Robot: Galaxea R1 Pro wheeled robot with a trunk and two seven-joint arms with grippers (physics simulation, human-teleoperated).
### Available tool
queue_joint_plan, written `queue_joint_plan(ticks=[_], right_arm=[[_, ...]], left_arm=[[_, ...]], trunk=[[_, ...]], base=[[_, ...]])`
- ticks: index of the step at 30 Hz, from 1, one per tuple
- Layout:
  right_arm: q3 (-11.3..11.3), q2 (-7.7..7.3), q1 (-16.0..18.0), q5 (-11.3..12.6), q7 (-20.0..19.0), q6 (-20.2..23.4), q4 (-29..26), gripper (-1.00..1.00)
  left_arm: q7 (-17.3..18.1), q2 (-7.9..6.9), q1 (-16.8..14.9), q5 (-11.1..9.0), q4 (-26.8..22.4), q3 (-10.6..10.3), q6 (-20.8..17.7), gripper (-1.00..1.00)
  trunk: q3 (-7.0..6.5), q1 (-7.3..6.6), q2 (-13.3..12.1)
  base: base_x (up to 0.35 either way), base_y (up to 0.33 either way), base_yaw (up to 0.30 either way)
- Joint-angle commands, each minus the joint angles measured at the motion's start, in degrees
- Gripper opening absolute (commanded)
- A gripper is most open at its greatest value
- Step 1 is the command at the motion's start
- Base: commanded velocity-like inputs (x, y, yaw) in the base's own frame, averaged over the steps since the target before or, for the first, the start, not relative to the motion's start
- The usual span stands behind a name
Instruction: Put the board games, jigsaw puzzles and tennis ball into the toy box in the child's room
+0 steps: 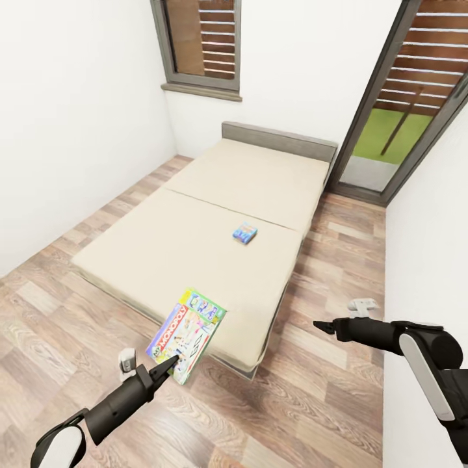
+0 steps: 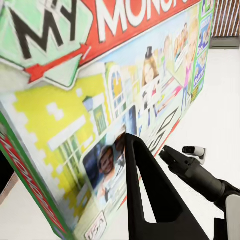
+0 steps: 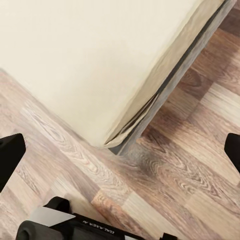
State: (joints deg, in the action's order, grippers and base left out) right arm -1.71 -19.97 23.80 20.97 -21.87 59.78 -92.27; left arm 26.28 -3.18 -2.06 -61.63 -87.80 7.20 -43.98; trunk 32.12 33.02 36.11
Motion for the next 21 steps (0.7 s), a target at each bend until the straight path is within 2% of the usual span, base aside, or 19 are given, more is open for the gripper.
queue_joint_plan(ticks=[1,5,9,16,21], right_arm=[[-0.06,-0.02,0.02,-0.49,-0.60,0.22,-0.05,1.00],[-0.07,-0.06,0.03,-0.49,-0.62,0.22,-0.07,1.00],[0.16,-0.25,0.02,-0.46,-0.63,0.22,-0.09,1.00],[0.23,-0.32,0.01,-0.46,-0.63,0.22,-0.10,1.00],[0.27,-0.33,0.01,-0.47,-0.64,0.22,-0.10,1.00]], left_arm=[[0.00,0.03,-0.05,-0.50,0.04,0.12,-0.43,-1.00],[0.10,0.03,-0.05,-0.41,0.06,0.28,-0.18,-1.00],[0.53,-0.17,0.07,-0.35,-0.20,0.01,2.07,-1.00],[0.82,-0.24,0.15,-0.22,-0.33,-1.86,2.90,-1.00],[0.96,-0.25,0.33,-0.21,-0.34,-2.23,2.99,-1.00]], trunk=[[-0.18,-0.21,-0.36],[-1.13,-1.09,-1.97],[-2.09,-1.97,-3.57],[-3.80,-3.50,-6.38],[-5.03,-4.60,-8.38]], base=[[0.000,0.000,0.253],[0.000,0.000,0.244],[0.000,0.000,0.230],[0.000,0.000,0.227],[0.000,0.000,0.226]])
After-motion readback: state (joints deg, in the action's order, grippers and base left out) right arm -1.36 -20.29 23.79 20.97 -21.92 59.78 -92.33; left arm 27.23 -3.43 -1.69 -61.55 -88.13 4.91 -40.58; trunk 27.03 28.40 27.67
